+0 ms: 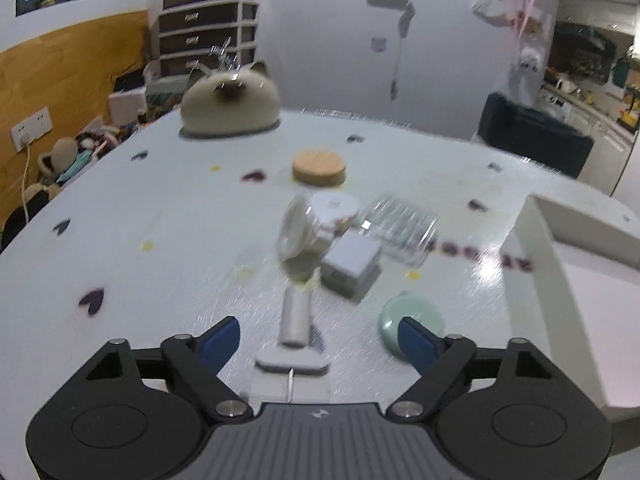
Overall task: Organize rigid objects
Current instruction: 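Grasp the white plastic pin tool with the left tool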
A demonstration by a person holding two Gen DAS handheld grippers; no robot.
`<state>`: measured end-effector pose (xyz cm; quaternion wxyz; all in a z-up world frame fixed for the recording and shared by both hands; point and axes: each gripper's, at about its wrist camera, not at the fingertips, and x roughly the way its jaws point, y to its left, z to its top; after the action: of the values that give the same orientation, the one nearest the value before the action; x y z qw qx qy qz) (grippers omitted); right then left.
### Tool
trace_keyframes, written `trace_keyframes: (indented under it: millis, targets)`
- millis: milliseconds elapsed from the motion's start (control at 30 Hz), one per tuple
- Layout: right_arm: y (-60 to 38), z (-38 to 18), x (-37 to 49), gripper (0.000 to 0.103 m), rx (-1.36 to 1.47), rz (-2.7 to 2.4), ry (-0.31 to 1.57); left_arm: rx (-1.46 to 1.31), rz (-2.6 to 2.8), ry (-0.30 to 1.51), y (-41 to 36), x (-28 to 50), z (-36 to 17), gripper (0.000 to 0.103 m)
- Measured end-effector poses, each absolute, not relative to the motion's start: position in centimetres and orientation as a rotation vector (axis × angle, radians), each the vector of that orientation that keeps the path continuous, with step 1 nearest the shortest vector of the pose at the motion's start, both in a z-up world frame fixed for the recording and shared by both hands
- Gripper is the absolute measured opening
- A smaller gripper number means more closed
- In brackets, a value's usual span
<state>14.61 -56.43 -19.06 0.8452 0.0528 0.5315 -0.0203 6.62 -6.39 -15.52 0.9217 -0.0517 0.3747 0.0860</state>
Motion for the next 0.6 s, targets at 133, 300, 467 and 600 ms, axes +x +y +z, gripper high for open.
trace_keyframes:
  millis: [133, 300, 467, 600]
  targets:
    - [-56.3, -19.0, 14.7, 0.004, 0.111, -0.047, 1.125, -0.112, 0.207, 0.826, -6.2, 6.7, -16.7, 0.073]
    - [-56.5, -19.1, 14.7, 0.004, 0.122, -0.049, 1.126, -0.115, 0.230, 0.861, -6.2, 6.6, -17.2, 0.067]
    - [-56.5, -19.1, 14.7, 0.004, 0.122, -0.049, 1.126, -0.129, 0.242, 0.870, -5.9, 6.6, -17.3, 0.048]
    - [-56.5, -19.1, 14.6, 0.004, 0.125, -0.048, 1.123, -0.136, 0.241, 0.868, -5.9, 6.5, -17.3, 0.047]
